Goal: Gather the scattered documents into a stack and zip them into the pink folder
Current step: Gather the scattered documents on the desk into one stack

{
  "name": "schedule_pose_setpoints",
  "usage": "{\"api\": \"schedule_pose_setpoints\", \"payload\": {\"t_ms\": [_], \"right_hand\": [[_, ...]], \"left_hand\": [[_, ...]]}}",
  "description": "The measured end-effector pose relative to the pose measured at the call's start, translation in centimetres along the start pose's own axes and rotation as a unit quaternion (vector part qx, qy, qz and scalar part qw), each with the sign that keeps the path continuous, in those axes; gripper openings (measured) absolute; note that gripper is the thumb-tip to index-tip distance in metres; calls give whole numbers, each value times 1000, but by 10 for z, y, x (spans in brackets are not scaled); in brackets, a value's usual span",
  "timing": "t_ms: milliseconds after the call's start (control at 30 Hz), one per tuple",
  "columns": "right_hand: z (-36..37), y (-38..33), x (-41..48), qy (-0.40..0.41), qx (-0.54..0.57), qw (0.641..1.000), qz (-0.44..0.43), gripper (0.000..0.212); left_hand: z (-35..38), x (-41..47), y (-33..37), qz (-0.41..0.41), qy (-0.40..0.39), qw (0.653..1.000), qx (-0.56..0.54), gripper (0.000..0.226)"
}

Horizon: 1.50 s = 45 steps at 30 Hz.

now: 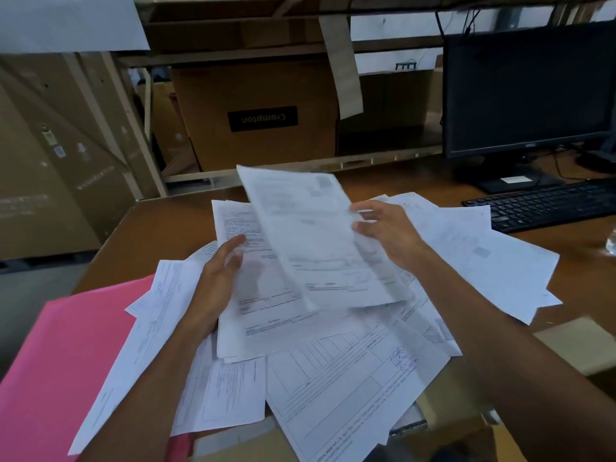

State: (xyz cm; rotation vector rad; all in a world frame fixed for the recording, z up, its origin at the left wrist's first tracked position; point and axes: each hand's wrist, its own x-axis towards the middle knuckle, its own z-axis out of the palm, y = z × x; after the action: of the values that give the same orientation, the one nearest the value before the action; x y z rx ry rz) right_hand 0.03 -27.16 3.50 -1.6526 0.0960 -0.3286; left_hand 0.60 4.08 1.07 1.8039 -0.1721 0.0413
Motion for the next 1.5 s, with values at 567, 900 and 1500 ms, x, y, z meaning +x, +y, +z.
{"api": "schedule_pose_setpoints", "payload": {"t_ms": [567,900,1500], "right_hand": [[-32,21,-22,10,-596,780,191,78],[3,10,-23,-25,-539,815,211,91],[-104,46,-11,121,-543,827,73,46]], "left_hand": [[1,4,-3,76,-11,994,78,88],[5,-1,-2,52,-15,993,108,71],[5,-5,3,20,-12,995,94,47]]}}
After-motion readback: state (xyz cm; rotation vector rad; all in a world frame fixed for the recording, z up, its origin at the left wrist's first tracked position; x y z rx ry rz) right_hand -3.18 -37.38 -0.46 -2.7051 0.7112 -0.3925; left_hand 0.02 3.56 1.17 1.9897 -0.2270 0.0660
